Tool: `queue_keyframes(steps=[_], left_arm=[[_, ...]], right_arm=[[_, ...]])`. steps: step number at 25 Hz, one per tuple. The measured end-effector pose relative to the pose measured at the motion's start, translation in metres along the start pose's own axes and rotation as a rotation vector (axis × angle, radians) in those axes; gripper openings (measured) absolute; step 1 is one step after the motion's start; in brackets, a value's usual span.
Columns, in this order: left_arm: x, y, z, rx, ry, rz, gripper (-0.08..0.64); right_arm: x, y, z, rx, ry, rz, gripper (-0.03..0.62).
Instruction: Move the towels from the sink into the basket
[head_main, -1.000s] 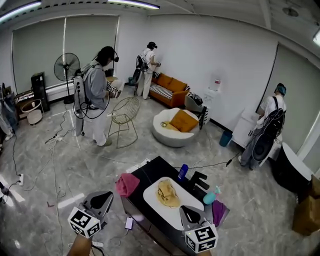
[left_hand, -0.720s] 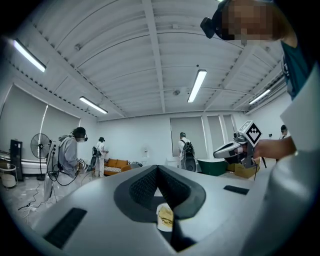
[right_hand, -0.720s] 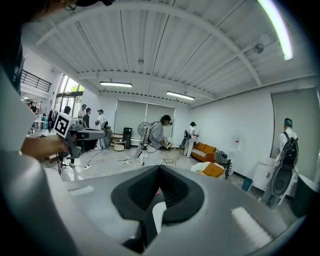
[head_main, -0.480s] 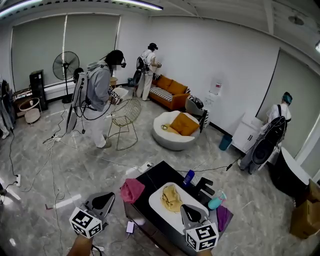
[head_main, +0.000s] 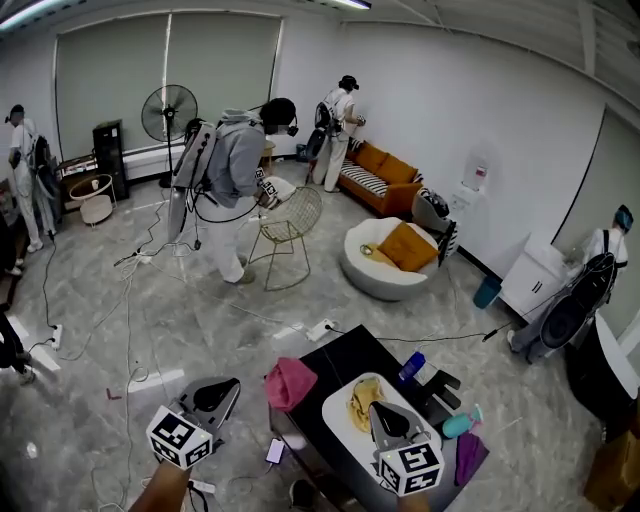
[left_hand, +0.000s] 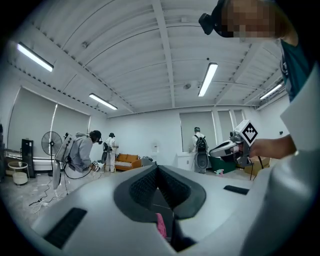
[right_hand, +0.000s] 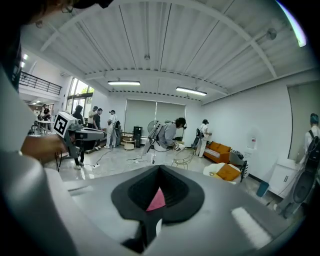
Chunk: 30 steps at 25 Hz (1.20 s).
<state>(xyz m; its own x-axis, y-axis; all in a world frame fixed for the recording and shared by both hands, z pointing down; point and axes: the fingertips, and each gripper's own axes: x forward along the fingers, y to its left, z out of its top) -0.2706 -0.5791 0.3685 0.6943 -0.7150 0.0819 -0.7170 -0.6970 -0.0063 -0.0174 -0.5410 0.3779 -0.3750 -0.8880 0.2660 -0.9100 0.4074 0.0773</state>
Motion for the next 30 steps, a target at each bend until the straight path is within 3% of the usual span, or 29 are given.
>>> queue_keyframes(steps=[10, 21, 30], left_arm=[[0.058, 0.038, -0.036, -0.036, 0.070, 0.081, 0.005], [0.117, 0.075, -0.118, -0.099, 0.170, 0.110, 0.005], [0.135, 0.108, -0.197, -0.164, 0.293, 0.119, 0.005]], right_arm=[[0.106, -0.033, -0.021, -0.008, 0.045, 0.144, 0.009], [0.193, -0.051, -0.075, -0.005, 0.123, 0.226, 0.009], [0.260, -0.037, -0.127, 0.014, 0.203, 0.283, 0.009]])
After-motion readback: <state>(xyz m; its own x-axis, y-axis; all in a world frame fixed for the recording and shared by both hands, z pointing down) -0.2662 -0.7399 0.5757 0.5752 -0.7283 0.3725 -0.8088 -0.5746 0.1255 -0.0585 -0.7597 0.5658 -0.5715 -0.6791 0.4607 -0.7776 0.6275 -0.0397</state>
